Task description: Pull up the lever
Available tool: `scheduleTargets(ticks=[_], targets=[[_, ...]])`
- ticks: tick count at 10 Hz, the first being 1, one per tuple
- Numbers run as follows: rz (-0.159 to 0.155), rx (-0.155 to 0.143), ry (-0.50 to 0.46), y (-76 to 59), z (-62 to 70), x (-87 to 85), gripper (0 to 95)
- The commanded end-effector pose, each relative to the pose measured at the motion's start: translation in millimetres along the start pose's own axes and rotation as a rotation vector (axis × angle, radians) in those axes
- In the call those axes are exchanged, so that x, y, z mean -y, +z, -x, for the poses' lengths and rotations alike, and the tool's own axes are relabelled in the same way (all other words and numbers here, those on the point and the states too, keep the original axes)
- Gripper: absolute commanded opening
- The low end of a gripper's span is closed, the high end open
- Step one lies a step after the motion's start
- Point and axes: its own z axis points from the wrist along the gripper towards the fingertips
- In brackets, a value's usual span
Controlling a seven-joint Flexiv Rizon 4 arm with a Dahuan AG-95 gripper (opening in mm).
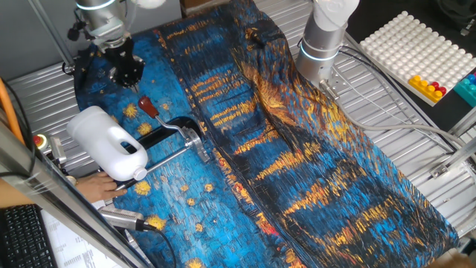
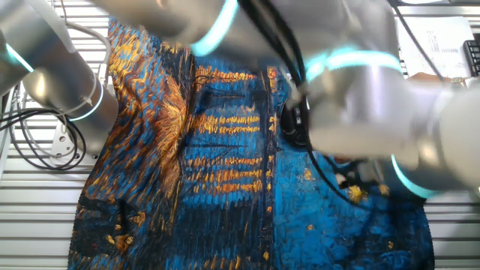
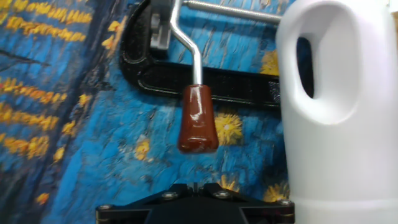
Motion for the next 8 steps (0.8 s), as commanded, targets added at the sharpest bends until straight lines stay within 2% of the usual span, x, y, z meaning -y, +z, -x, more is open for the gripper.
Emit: scheduleTargets(ticks=[1,3,4,6,8], targets=[[-0.008,0.032,0.011,12.4,5.0,2.8,0.0],[-0.018,0.046,0.013,18.4,12.4,4.0,0.0],[-0.025,0.071,0.009,22.5,17.9,4.7,0.0],[-0.029,0.072,0.011,27.4,23.7,4.6,0.0],[-0.031,0.064,0.008,29.3,22.1,3.4,0.0]])
